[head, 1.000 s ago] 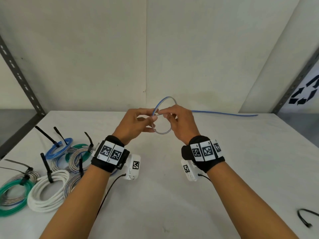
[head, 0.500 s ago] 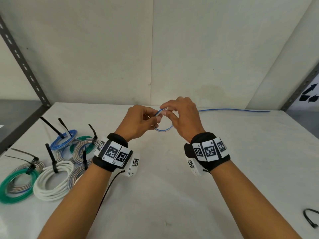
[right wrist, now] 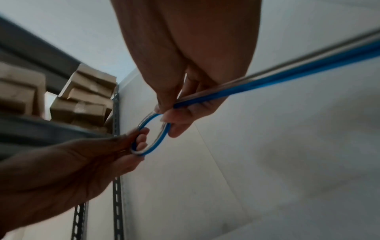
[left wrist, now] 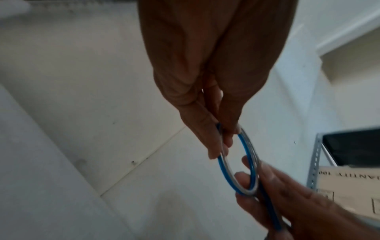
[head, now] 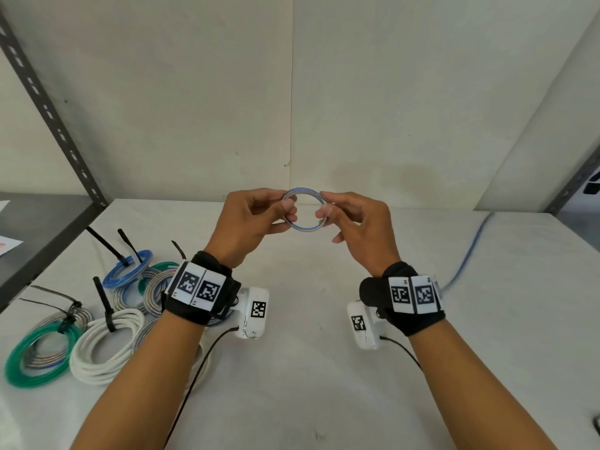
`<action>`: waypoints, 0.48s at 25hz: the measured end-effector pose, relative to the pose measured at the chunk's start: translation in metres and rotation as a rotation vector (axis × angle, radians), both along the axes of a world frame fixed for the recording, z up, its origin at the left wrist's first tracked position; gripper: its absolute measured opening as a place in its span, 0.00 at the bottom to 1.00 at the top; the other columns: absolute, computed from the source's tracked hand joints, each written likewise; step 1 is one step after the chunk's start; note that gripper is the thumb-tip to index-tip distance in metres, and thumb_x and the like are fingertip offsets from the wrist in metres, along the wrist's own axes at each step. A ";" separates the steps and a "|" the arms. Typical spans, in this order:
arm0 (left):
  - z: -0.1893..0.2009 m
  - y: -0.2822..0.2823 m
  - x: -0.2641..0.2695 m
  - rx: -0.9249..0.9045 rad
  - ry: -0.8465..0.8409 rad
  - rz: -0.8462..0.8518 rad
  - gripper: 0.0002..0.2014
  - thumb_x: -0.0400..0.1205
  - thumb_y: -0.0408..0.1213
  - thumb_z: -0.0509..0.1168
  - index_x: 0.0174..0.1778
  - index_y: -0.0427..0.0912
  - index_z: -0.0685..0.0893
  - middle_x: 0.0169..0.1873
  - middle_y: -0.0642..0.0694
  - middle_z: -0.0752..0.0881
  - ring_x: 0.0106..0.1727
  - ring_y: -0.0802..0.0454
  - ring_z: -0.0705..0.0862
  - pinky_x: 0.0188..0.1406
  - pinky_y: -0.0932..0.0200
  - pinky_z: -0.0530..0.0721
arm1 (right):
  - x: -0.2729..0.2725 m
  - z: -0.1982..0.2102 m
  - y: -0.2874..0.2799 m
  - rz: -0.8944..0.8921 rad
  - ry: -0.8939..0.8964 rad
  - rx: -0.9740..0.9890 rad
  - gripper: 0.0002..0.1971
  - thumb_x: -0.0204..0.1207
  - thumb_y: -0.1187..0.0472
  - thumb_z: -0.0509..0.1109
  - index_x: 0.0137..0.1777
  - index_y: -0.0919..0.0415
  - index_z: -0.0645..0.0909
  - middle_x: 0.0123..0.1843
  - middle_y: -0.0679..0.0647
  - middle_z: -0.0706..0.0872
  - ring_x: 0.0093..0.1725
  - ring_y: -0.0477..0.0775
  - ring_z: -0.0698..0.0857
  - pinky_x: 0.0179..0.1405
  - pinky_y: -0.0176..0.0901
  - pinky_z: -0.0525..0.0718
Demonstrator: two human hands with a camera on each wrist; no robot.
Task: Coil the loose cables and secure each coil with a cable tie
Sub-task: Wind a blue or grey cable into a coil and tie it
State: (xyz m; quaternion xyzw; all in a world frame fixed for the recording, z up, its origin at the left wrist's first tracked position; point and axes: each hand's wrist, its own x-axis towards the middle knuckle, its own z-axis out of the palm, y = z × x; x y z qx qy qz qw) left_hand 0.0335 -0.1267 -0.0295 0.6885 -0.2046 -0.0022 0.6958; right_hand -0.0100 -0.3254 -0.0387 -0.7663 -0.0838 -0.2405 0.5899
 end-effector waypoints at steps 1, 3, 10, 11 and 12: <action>0.000 0.000 0.001 -0.045 0.020 0.004 0.08 0.85 0.32 0.69 0.56 0.32 0.89 0.40 0.39 0.91 0.45 0.48 0.91 0.52 0.50 0.92 | 0.000 -0.003 0.002 0.007 0.005 0.074 0.08 0.83 0.63 0.72 0.59 0.61 0.88 0.43 0.54 0.94 0.41 0.53 0.92 0.28 0.41 0.86; -0.001 -0.003 0.001 -0.099 0.062 -0.012 0.08 0.85 0.31 0.68 0.56 0.32 0.89 0.40 0.40 0.90 0.44 0.49 0.90 0.52 0.51 0.92 | 0.002 -0.005 0.005 -0.017 0.007 0.191 0.08 0.84 0.64 0.71 0.61 0.61 0.85 0.44 0.56 0.94 0.41 0.53 0.92 0.29 0.42 0.85; -0.004 -0.011 0.001 -0.160 0.173 -0.073 0.10 0.85 0.32 0.69 0.59 0.32 0.88 0.45 0.38 0.92 0.48 0.46 0.92 0.51 0.53 0.91 | 0.002 -0.003 0.012 -0.044 -0.026 0.318 0.04 0.80 0.67 0.75 0.52 0.62 0.87 0.45 0.59 0.94 0.40 0.56 0.92 0.30 0.42 0.86; -0.004 -0.009 0.001 -0.085 0.140 -0.083 0.12 0.84 0.33 0.70 0.62 0.32 0.87 0.47 0.37 0.92 0.50 0.44 0.92 0.53 0.51 0.91 | 0.002 -0.002 0.009 -0.021 -0.011 0.260 0.04 0.79 0.68 0.75 0.51 0.62 0.88 0.43 0.58 0.93 0.38 0.55 0.91 0.30 0.41 0.86; -0.004 -0.007 0.001 -0.004 0.096 -0.085 0.14 0.83 0.34 0.72 0.63 0.33 0.87 0.49 0.37 0.93 0.51 0.43 0.93 0.54 0.49 0.91 | 0.002 -0.001 0.005 0.015 0.007 0.170 0.04 0.79 0.68 0.76 0.50 0.61 0.89 0.42 0.57 0.93 0.37 0.54 0.91 0.30 0.41 0.85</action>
